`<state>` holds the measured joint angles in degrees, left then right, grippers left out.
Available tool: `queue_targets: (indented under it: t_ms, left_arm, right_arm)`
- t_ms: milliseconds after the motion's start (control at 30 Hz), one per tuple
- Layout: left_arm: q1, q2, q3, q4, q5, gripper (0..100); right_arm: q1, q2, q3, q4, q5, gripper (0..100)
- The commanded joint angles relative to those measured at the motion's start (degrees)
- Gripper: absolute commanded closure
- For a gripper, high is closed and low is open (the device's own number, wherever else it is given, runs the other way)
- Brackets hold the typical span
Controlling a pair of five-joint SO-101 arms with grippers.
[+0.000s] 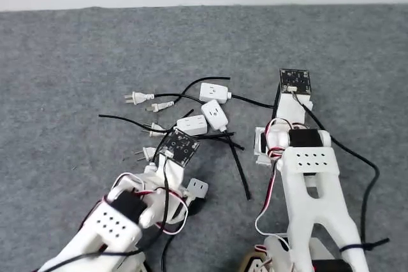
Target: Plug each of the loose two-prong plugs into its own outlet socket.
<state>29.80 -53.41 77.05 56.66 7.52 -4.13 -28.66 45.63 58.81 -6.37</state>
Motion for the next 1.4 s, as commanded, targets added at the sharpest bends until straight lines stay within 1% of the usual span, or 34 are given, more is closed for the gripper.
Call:
queue_targets:
  t_ms: [0, 67, 167, 300, 333, 400, 500, 533, 567, 667, 800, 833, 900, 967, 1033, 1167, 1267, 1367]
  left_arm:
    - [0.44, 9.76, -1.89, -6.77, 0.88, 73]
    - [0.44, 16.44, -3.74, -9.41, 2.55, 73]
    - [0.44, 24.53, -8.48, -9.49, 5.89, 73]
    - [0.70, 30.95, -11.82, -9.49, 6.33, 73]
    - [1.32, 31.82, -12.18, -9.49, 6.33, 75]
    - [3.43, 32.88, -12.62, -9.67, 6.42, 81]
    - [7.56, 33.05, -13.05, -10.20, 6.24, 99]
    - [8.88, 33.05, -13.05, -10.64, 6.42, 99]
    - [9.58, 33.05, -13.14, -10.81, 6.51, 97]
    - [9.58, 33.05, -14.20, -11.08, 6.51, 99]
    - [5.10, 33.67, -18.33, -10.99, 7.03, 99]
    - [3.78, 33.67, -19.56, -10.81, 8.53, 99]
    - [1.76, 33.76, -21.67, -10.11, 14.68, 99]
    - [1.14, 33.76, -23.43, -8.97, 21.71, 99]
    - [1.14, 33.76, -24.31, -8.88, 26.29, 99]
    - [0.97, 36.40, -24.92, -10.81, 27.25, 99]
    - [0.70, 43.78, -27.82, -12.48, 27.16, 98]
    - [-1.58, 52.92, -34.07, -12.22, 27.08, 98]
  right_arm:
    - [0.66, -2.24, -0.53, -0.57, 0.62, 99.1]
    - [0.75, -2.24, -0.53, -0.57, 0.62, 99.1]
    - [0.75, -2.33, -0.53, -0.57, 0.62, 99.1]
    - [0.75, -2.33, -0.53, -0.57, 0.62, 99.1]
    - [0.75, -2.33, -0.53, -0.57, 0.62, 99.1]
    - [0.75, -2.33, -0.53, -0.66, 0.62, 99.1]
    - [0.75, -2.33, -0.53, -0.75, 0.53, 99.1]
    - [0.75, -2.24, -0.53, -0.84, 0.53, 99.1]
    - [0.75, -2.15, -0.53, -0.84, 0.53, 99.1]
    - [0.75, -2.07, -0.53, -0.92, 0.53, 99.1]
    - [0.57, -1.89, -0.53, -0.92, 0.53, 99.1]
    - [0.57, -1.89, -0.53, -0.92, 0.53, 99.1]
    - [0.48, -1.89, -0.53, -0.84, 0.53, 99.1]
    - [0.48, -1.80, -0.53, -0.84, 0.53, 99.1]
    - [0.48, -1.80, -0.53, -0.75, 0.53, 99.1]
    - [0.48, -1.80, -0.53, -0.66, 0.53, 99.1]
    - [0.48, -1.80, -0.53, -0.66, 0.53, 99.1]
    - [0.48, -1.80, -0.53, -0.57, 0.53, 99.1]
